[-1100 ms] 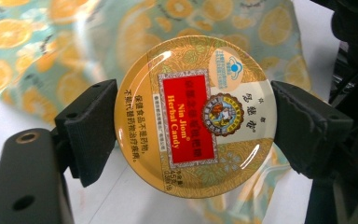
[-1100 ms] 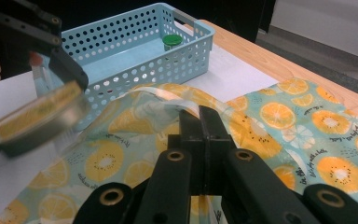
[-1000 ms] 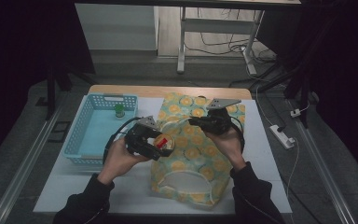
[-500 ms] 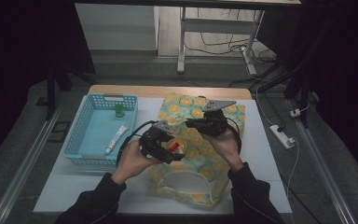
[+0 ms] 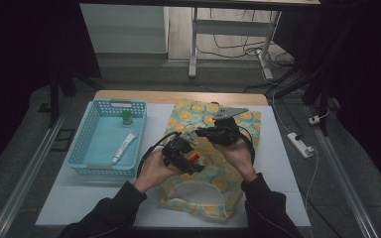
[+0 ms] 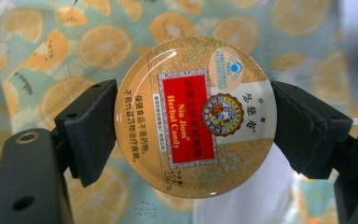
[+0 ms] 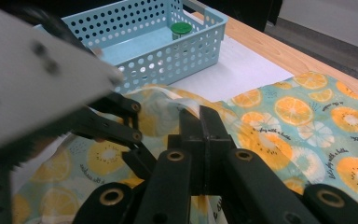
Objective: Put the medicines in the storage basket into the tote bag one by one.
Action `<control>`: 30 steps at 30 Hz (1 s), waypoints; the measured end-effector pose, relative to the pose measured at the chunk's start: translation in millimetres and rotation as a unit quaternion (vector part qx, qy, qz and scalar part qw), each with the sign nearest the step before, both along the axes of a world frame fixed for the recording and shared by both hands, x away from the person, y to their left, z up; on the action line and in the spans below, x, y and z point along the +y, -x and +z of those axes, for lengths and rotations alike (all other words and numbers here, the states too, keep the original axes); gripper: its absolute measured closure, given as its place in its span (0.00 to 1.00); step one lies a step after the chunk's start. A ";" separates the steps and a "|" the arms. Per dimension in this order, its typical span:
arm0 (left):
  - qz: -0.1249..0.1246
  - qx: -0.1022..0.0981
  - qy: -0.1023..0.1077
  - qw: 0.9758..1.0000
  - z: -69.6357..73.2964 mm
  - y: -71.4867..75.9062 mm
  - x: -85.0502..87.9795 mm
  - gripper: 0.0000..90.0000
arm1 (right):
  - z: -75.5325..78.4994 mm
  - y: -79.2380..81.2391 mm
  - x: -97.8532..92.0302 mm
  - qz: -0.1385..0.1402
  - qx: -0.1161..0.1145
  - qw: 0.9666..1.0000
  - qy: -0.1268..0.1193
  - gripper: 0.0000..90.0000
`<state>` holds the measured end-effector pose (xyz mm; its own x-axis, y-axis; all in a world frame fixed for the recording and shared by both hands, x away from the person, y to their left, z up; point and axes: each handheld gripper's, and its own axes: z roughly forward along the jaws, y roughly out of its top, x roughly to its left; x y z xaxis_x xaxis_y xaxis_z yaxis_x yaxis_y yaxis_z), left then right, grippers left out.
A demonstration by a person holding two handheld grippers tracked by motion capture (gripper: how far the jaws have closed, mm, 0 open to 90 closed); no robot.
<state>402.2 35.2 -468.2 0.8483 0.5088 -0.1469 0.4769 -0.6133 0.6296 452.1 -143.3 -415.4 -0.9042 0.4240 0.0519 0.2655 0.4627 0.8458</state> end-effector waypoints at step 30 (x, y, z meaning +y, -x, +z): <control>0.015 -0.038 -0.028 0.999 -46.1 -42.7 -7.5 0.22 | -13.9 -7.7 0.4 -0.029 0.000 0.999 0.020 1.00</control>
<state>444.8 27.8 -514.3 0.8406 0.5390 -0.0539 0.4477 -0.6353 0.6292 459.8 -142.9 -429.2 -0.8785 0.4766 0.0333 0.2917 0.4798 0.8275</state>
